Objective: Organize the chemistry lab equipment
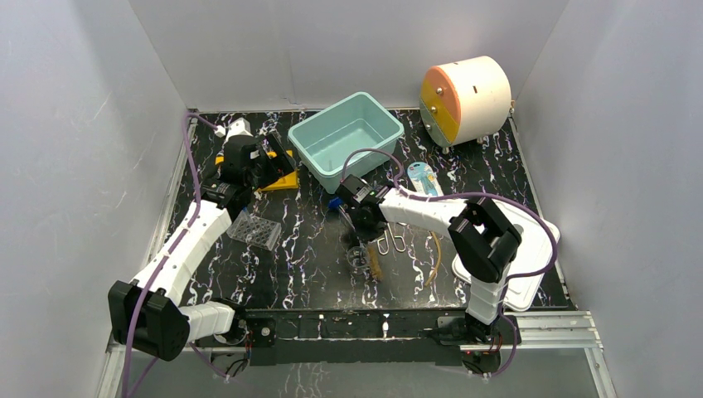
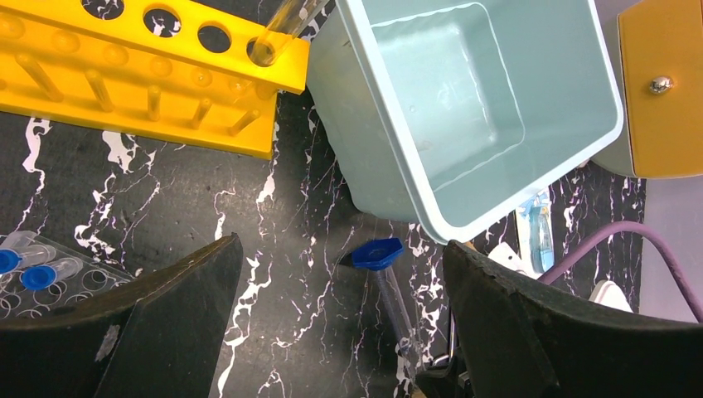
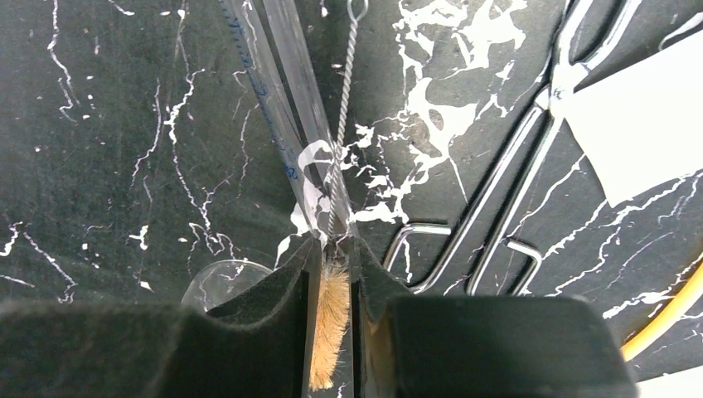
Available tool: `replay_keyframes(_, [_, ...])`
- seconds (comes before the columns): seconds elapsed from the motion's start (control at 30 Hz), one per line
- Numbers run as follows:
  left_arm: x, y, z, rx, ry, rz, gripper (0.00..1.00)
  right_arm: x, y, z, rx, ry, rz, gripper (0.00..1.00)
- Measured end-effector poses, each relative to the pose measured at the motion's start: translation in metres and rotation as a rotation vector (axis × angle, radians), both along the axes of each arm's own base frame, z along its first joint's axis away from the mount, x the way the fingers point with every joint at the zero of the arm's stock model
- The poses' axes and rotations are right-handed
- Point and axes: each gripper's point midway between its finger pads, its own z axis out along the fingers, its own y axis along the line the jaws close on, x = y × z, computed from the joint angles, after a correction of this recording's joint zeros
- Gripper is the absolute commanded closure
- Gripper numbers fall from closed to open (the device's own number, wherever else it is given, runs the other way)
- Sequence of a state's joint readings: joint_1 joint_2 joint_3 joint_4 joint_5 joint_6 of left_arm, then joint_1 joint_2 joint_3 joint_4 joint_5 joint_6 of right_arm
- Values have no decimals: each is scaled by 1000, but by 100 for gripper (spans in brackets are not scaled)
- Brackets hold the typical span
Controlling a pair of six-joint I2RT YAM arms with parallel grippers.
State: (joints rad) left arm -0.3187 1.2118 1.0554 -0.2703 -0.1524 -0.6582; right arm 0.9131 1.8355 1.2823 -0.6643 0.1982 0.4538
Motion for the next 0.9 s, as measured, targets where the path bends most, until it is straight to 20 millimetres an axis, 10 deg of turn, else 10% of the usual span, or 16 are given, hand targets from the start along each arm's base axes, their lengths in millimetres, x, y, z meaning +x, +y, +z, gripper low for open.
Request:
replay_keyframes(0.47, [-2, 2, 1, 10, -1, 11, 10, -3, 7, 3, 37, 15, 26, 100])
replay_keyframes(0.9, [-3, 2, 0, 11, 5, 9, 10, 12, 10, 33, 99, -93, 3, 100])
